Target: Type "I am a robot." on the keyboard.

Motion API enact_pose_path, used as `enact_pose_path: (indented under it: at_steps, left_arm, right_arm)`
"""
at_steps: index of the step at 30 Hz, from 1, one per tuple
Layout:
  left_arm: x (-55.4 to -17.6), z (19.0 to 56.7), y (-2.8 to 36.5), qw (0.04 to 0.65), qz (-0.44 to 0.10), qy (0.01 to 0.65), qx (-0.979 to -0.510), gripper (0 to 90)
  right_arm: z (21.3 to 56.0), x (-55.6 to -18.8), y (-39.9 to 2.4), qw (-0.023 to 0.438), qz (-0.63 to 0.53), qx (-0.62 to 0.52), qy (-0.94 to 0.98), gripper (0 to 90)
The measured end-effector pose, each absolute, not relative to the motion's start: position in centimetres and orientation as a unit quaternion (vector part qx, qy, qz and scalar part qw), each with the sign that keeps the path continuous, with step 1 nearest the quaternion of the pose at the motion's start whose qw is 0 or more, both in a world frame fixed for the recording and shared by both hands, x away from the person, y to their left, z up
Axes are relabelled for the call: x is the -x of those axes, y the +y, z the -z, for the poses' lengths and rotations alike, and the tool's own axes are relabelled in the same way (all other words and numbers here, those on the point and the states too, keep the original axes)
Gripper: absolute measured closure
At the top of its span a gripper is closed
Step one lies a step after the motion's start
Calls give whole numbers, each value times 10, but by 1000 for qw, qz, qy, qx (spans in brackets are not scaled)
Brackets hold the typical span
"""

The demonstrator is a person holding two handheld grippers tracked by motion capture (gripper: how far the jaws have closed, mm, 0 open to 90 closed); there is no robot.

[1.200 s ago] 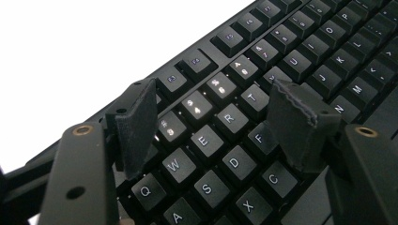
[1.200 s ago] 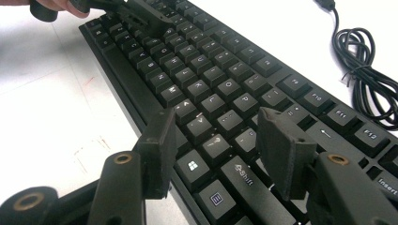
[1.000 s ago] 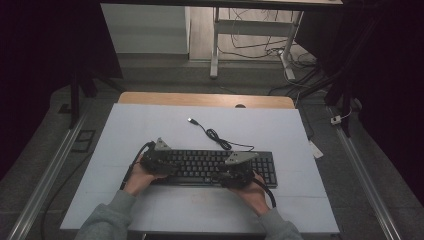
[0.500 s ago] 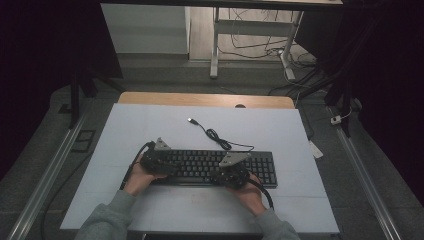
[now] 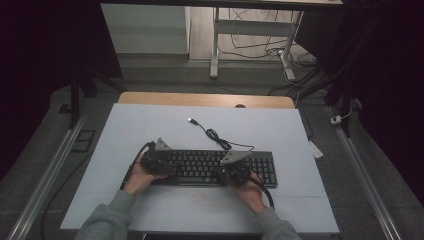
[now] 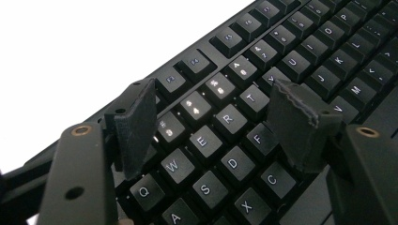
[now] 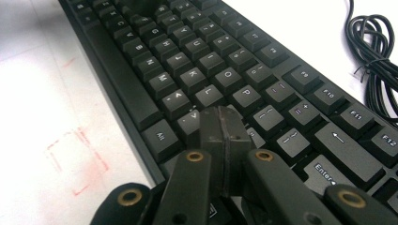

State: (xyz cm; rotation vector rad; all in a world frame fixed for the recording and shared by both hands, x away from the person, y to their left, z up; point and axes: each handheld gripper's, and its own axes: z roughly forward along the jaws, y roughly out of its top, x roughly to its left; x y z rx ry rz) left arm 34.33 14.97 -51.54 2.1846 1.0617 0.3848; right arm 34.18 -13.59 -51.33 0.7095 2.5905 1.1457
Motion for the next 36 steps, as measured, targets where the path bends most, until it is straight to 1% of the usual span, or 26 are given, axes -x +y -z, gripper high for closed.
enact_pose_path:
  at_steps: [13,24,27,32,36]
  left_arm:
    - [-344,516,150,334,-147,408,-837,334]
    - [-344,516,150,333,-147,408,-838,333]
    - [-344,516,150,333,-147,408,-837,332]
    - [-343,516,151,332,-148,409,-837,332]
    - [-343,516,152,335,-148,410,-835,333]
  right_arm:
    - [513,-342,-134,118,-393,-238,880,898]
    - [514,-344,-122,105,-400,-231,881,898]
    - [518,-344,-116,103,-385,-228,888,899]
    - [517,-344,-115,96,-390,-229,887,900]
    - [511,-343,-119,101,-403,-233,879,900]
